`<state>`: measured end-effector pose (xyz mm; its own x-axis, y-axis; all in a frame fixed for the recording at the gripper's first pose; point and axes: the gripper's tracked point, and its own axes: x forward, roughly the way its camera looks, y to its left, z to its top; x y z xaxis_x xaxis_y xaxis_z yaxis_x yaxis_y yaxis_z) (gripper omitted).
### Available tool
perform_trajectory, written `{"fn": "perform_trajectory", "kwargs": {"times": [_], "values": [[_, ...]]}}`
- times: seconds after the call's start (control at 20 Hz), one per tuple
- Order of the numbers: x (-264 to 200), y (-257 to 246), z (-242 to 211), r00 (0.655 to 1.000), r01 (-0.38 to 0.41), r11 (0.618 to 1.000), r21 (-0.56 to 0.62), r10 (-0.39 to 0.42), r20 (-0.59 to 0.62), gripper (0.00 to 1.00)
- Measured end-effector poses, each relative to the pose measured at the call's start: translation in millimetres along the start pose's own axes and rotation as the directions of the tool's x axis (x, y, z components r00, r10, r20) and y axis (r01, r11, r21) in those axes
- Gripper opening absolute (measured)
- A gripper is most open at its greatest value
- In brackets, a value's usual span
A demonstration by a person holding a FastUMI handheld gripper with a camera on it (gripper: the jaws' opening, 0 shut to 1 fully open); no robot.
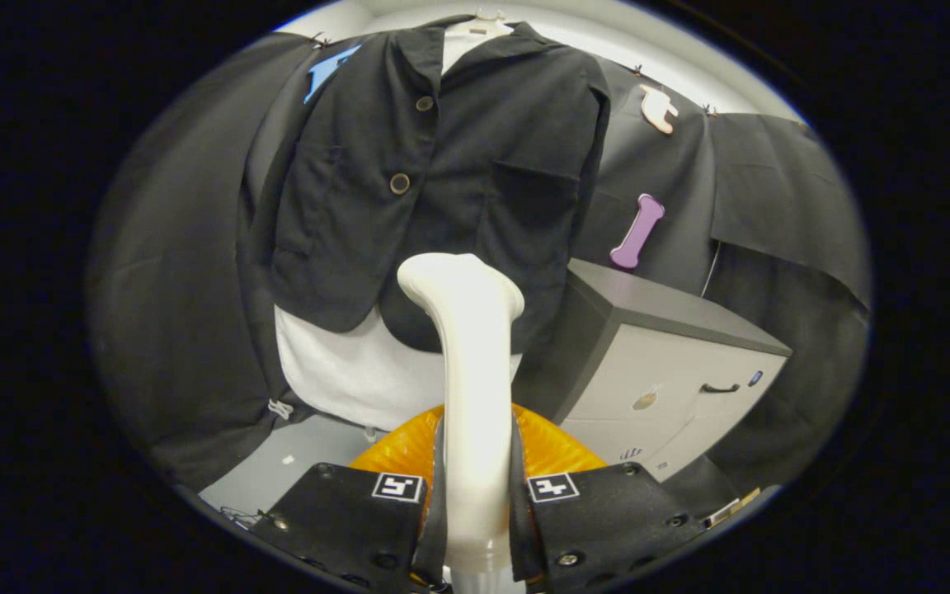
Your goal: Iron the clothes twice with a garment steamer, once on the left side and once on the right side.
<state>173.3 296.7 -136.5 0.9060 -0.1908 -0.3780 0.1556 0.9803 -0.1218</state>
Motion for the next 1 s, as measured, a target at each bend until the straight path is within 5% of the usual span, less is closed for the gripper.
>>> {"fn": "perform_trajectory", "kwargs": {"times": [0.25, 0.55, 0.75, 1.0], "values": [[-38, 3, 109, 0.967, -0.058, 0.998, 0.015, 0.053, 0.248, 0.33], [-78, 18, 253, 0.841, -0.096, 0.995, 0.033, 0.063, 0.537, 0.33], [-83, 40, 326, 0.757, -0.108, 0.993, 0.049, 0.05, 0.652, 0.33], [-69, 67, 392, 0.721, -0.095, 0.994, 0.054, 0.032, 0.693, 0.33]]}}
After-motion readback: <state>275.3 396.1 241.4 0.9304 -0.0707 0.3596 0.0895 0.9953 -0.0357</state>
